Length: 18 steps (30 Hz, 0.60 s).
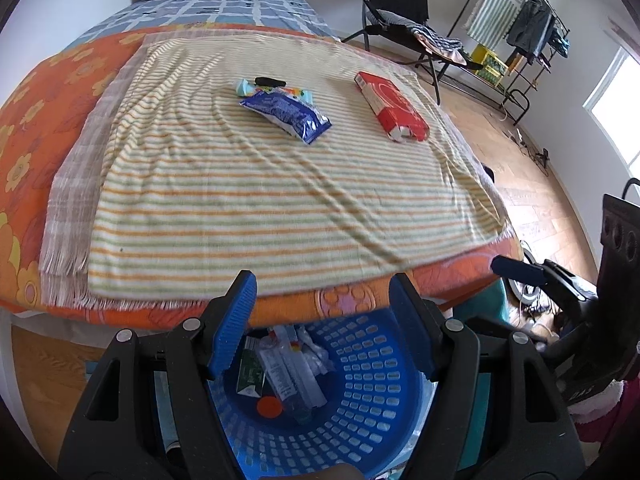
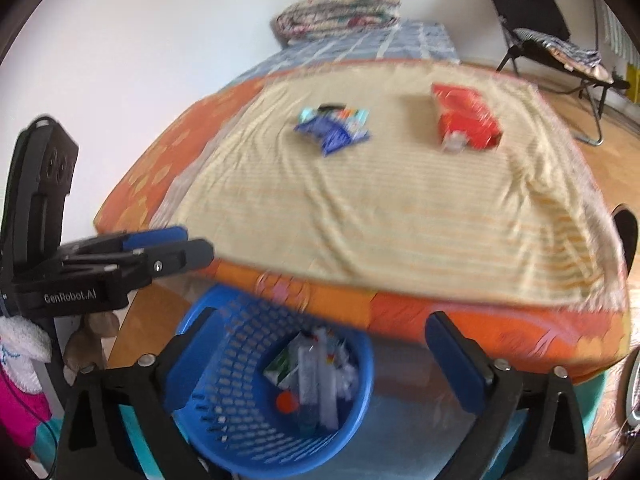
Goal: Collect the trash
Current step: 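Move left tool to the blue snack wrapper while right tool reaches the red box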
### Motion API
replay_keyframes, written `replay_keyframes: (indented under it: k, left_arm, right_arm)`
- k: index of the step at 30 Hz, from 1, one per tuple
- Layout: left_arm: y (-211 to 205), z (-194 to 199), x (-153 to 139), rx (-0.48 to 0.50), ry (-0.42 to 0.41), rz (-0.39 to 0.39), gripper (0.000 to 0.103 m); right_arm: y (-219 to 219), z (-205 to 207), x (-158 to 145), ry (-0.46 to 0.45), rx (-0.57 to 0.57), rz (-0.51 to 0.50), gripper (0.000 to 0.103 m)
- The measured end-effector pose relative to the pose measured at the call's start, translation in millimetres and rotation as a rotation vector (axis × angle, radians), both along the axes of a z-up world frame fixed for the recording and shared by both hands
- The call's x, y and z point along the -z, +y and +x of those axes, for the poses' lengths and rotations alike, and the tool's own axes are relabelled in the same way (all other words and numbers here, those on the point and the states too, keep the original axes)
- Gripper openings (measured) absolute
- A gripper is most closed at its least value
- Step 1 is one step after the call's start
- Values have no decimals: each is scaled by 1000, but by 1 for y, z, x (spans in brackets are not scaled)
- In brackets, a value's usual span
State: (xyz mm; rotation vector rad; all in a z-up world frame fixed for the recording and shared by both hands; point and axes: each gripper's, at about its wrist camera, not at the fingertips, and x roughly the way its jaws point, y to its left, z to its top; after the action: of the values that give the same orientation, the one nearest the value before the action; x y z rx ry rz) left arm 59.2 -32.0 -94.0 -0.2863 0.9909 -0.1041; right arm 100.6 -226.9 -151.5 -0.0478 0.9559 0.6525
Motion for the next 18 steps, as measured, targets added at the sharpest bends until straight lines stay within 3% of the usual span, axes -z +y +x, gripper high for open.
replay_keyframes:
  k: [11,18]
  left_arm:
    - [5,58,-2,-56,14,-41,71]
    - [8,92,2,-110,29,-67,71]
  right_arm:
    - [-14,60,-25,-92,61,23,103]
    - [-23,100,-28,-99,122,30,103]
